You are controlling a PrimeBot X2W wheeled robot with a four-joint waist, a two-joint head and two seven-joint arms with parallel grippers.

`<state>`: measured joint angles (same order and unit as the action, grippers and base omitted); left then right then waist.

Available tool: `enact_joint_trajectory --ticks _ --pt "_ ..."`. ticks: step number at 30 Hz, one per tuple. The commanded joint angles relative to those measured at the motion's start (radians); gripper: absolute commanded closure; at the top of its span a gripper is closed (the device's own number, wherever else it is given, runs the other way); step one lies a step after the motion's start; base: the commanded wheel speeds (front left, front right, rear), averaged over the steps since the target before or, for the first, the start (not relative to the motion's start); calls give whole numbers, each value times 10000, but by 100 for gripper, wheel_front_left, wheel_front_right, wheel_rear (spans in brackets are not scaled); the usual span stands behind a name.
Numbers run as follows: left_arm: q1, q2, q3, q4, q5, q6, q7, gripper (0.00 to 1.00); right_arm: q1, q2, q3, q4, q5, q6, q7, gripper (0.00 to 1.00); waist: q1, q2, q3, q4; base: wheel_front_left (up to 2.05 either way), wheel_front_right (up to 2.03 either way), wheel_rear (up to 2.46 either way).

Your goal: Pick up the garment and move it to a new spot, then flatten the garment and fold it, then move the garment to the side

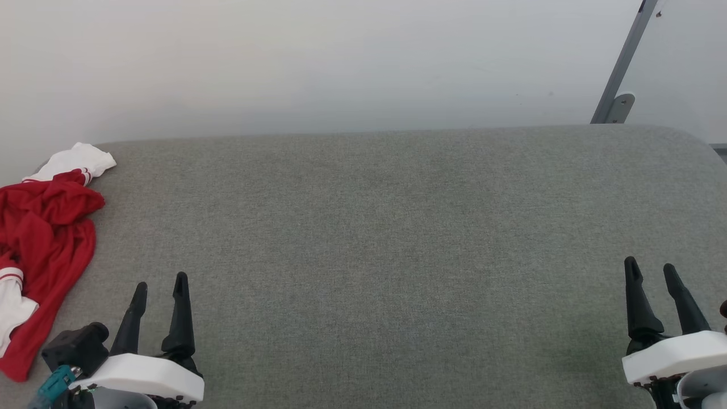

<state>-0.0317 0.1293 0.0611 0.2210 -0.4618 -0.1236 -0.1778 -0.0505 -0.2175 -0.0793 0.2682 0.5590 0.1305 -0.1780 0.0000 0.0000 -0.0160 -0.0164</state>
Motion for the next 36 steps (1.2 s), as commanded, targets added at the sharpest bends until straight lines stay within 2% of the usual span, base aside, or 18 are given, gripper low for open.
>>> enact_joint_trajectory --ticks 1,20,36 --pt "29 44 22 -90 282 -52 -99 0 12 -47 -32 -95 -222 3 -94 0 0 0 -2 -1 0 0 0" --pt "282 105 -91 -90 1592 -69 -498 0 232 -38 -110 -548 -2123 3 -494 0 0 0 -25 -57 0 0 0" --pt "548 -68 -94 22 2393 -72 -804 0 427 69 -167 -826 -3522 4 -811 0 0 0 -73 -82 0 0 0"
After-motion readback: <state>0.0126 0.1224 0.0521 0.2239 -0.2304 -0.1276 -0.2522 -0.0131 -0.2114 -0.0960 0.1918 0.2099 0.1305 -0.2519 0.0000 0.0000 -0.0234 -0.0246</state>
